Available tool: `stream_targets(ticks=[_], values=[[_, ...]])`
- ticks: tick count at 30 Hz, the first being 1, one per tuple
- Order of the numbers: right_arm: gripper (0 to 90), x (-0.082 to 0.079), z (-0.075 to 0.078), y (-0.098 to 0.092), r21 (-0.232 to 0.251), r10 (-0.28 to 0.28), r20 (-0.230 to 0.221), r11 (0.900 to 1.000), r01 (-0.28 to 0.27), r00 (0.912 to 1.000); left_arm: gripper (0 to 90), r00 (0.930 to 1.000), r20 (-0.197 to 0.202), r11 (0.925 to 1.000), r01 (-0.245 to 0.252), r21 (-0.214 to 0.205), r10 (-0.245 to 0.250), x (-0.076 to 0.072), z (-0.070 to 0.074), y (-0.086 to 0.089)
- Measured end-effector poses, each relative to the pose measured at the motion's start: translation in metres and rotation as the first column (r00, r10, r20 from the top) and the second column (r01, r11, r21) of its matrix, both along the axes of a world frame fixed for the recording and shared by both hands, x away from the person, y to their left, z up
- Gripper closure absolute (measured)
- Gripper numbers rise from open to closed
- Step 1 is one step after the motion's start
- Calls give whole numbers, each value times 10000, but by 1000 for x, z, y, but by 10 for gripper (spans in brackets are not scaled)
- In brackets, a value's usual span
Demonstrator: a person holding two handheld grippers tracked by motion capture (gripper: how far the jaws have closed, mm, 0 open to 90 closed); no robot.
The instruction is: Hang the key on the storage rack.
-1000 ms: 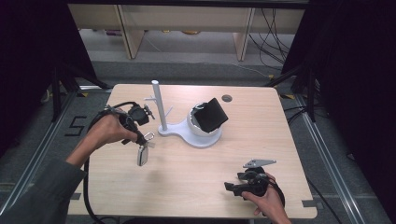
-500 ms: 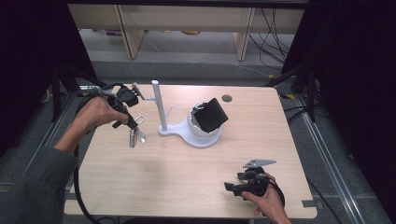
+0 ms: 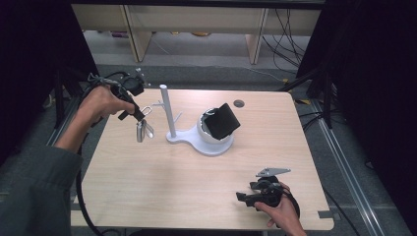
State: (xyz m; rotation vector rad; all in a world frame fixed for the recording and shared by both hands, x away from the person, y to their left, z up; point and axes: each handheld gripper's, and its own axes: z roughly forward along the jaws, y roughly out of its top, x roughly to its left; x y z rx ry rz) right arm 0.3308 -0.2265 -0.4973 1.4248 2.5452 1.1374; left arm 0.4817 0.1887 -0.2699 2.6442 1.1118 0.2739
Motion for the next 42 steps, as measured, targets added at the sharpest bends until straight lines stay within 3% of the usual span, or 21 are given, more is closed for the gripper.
stream_targets(ticks=[2,4,8,10,11,13,16,17,19,20,21,23,31,32,33,36,42], values=[[259,-1,0,1,-34,-234,90,9997,234,9997,752,9999,37,9999,-109,-53,109,2,1,0],[259,0,0,0,-70,14,141,10000,-13,9999,752,9999,16,9999,-158,-20,158,5,3,0],[259,0,0,0,-79,9,149,10000,-7,9999,752,9996,66,9996,-258,-92,259,10,6,-1],[259,-1,-1,1,-123,-219,344,9997,224,9992,751,9996,-20,9995,-272,-179,271,13,6,-2],[259,-1,0,2,-155,-328,206,9993,331,9993,751,9996,-36,9996,-270,-113,269,14,5,-3],[259,0,0,1,-163,5,265,9999,-1,9996,752,9995,-41,9994,-326,-131,325,17,4,-5],[259,-1,0,2,-56,-156,105,9999,156,9998,752,9993,-71,9991,-364,-237,362,21,2,-8],[259,0,0,1,-213,-83,257,9997,89,9996,751,9994,-87,9993,-339,-163,337,23,2,-8],[259,0,0,0,-106,17,152,9999,-16,9999,752,9992,-183,9993,-364,-125,361,25,-1,-10],[259,0,0,0,-62,39,144,10000,-38,9999,751,9982,-187,9983,-570,-84,569,26,-2,-12],[259,-1,1,2,-135,-214,42,9997,215,9998,751,9989,-186,9991,-434,15,434,27,-3,-12],[259,0,0,1,-4,130,132,9999,-129,9998,751,9988,-202,9991,-436,-3,435,30,-4,-13],[259,0,0,2,25,62,216,10000,-63,9997,751,9962,-419,9969,-775,-105,770,35,-11,-16],[259,0,0,2,25,62,216,10000,-63,9997,751,9979,-350,9985,-542,-7,541,36,-12,-16],[259,0,0,2,-21,49,205,10000,-48,9998,751,9965,-472,9974,-702,-153,694,35,-14,-18],[259,0,0,2,20,31,191,10000,-32,9998,751,9980,-335,9986,-535,-42,533,38,-15,-18],[259,0,0,1,-74,46,255,10000,-44,9997,750,9970,-475,9981,-618,-42,616,40,-21,-26]])
